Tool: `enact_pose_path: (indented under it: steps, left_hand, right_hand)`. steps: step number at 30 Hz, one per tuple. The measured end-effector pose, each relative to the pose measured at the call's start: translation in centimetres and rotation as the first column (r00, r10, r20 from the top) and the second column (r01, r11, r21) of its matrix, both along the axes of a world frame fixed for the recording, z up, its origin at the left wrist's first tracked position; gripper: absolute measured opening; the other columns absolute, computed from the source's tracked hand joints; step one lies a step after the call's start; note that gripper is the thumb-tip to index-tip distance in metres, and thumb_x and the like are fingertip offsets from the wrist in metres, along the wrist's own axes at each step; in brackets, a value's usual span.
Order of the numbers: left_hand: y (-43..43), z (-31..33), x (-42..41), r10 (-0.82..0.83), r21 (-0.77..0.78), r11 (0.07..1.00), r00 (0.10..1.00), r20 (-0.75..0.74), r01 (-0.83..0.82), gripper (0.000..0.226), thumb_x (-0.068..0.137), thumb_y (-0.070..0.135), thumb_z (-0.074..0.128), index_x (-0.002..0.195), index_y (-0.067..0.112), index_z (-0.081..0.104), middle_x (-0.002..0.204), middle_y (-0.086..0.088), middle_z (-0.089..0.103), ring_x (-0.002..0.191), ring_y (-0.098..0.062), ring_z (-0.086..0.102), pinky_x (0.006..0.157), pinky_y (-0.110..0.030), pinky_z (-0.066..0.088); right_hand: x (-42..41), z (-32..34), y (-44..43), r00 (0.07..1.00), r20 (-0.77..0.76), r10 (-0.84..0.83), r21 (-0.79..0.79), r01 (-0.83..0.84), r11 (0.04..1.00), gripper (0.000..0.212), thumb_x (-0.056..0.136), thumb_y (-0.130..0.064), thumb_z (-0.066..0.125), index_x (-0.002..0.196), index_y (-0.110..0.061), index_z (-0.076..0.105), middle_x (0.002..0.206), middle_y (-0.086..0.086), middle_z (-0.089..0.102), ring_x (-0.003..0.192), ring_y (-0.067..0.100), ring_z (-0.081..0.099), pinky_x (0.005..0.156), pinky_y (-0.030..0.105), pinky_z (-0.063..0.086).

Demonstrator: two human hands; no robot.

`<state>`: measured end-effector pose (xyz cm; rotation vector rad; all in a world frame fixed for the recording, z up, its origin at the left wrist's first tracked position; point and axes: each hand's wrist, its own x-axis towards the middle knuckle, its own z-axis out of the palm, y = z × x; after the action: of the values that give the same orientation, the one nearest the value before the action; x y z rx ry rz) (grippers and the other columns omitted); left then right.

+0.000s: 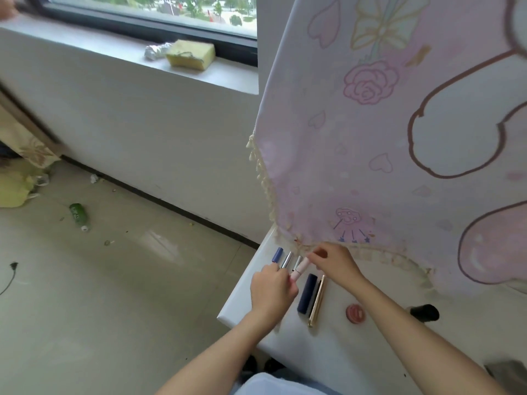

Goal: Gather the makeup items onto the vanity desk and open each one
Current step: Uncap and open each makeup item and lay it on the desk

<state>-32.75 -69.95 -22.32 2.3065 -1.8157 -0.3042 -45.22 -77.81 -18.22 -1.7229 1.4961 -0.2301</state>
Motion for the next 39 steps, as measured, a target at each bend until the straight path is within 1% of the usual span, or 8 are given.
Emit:
enact_pose_path:
  steps: [4,8,11,18,23,29,34,39]
  left_hand:
    - [-0.8,3.1,1.7,-0.057,-0.193,0.98,0.998,-0.011,0.053,0.026,0.062,0.03,0.044,0.039,0.019,0.051,0.042,0.004,0.043,0.037,-0.017,0.042,0.042,-0.018,0.019]
    - [-1.5,5.3,3.5,-0.129,-0.419,0.901,0.992,-0.008,0.114,0.024,0.065,0.03,0.046,0.047,0.019,0.056,0.049,0.004,0.048,0.045,-0.018,0.047,0.041,-0.019,0.033]
    - [-1.4,6.8,5.1,-0.162,-0.51,0.851,0.986,-0.029,0.125,0.022,0.068,0.031,0.048,0.055,0.019,0.06,0.06,0.003,0.055,0.054,-0.018,0.051,0.045,-0.021,0.035]
    - [-1.1,11.0,8.0,-0.227,-0.6,0.792,0.966,-0.122,0.111,0.021,0.07,0.036,0.051,0.072,0.02,0.065,0.062,0.009,0.063,0.054,-0.014,0.057,0.053,-0.012,0.027]
    - [-0.4,12.4,10.0,-0.252,-0.678,0.716,0.967,-0.029,0.167,0.023,0.074,0.038,0.052,0.072,0.023,0.068,0.06,0.013,0.063,0.053,-0.01,0.054,0.052,-0.015,0.032]
    - [0.3,13.1,11.5,-0.221,-0.743,0.641,0.973,0.059,0.191,0.023,0.074,0.04,0.054,0.072,0.023,0.07,0.063,0.013,0.067,0.054,-0.01,0.054,0.051,-0.019,0.038]
    - [1.1,13.1,12.3,-0.245,-0.757,0.625,0.969,0.041,0.191,0.021,0.073,0.04,0.057,0.073,0.023,0.069,0.063,0.013,0.068,0.063,-0.006,0.045,0.055,-0.019,0.033]
    - [2.0,13.0,12.8,-0.251,-0.739,0.649,0.968,0.019,0.183,0.024,0.073,0.041,0.056,0.072,0.023,0.072,0.062,0.013,0.067,0.066,-0.008,0.044,0.046,-0.023,0.046]
  right_hand:
    - [1.0,3.1,-0.2,0.962,0.231,-0.146,0.015,0.146,0.989,0.01,0.083,-0.015,0.064,0.075,-0.011,0.058,0.068,0.006,0.062,0.054,0.015,0.056,0.06,0.025,0.044]
    - [2.0,6.0,-0.2,0.925,0.342,-0.167,0.039,0.163,0.986,0.02,0.084,-0.011,0.063,0.065,-0.016,0.059,0.057,0.002,0.059,0.044,0.007,0.051,0.042,0.011,0.039]
    - [2.9,8.0,0.1,0.893,0.416,-0.172,0.04,0.171,0.984,0.022,0.084,-0.011,0.064,0.063,-0.016,0.06,0.046,-0.007,0.059,0.035,-0.003,0.048,0.039,0.009,0.039]
    - [4.8,11.8,1.2,0.828,0.547,-0.124,-0.025,0.164,0.986,0.018,0.083,-0.009,0.064,0.066,-0.014,0.063,0.042,-0.008,0.06,0.04,0.0,0.051,0.044,0.01,0.042]
    - [5.5,13.5,2.3,0.758,0.639,-0.134,0.044,0.137,0.99,0.016,0.087,-0.014,0.06,0.072,-0.011,0.064,0.049,-0.004,0.061,0.04,0.004,0.05,0.044,0.012,0.042]
    - [6.3,14.3,3.1,0.796,0.598,-0.093,0.067,0.066,0.996,0.02,0.088,-0.019,0.057,0.071,-0.01,0.062,0.041,-0.002,0.058,0.033,0.005,0.046,0.037,0.012,0.037]
    - [6.9,14.3,4.0,0.803,0.596,-0.024,-0.004,0.033,0.999,0.014,0.086,-0.009,0.06,0.073,-0.01,0.064,0.043,-0.003,0.06,0.037,0.003,0.047,0.042,0.012,0.04]
    - [7.2,14.0,4.6,0.801,0.597,0.054,-0.062,-0.021,0.998,0.015,0.081,-0.003,0.065,0.075,-0.016,0.066,0.051,-0.008,0.062,0.048,0.001,0.054,0.053,0.011,0.046]
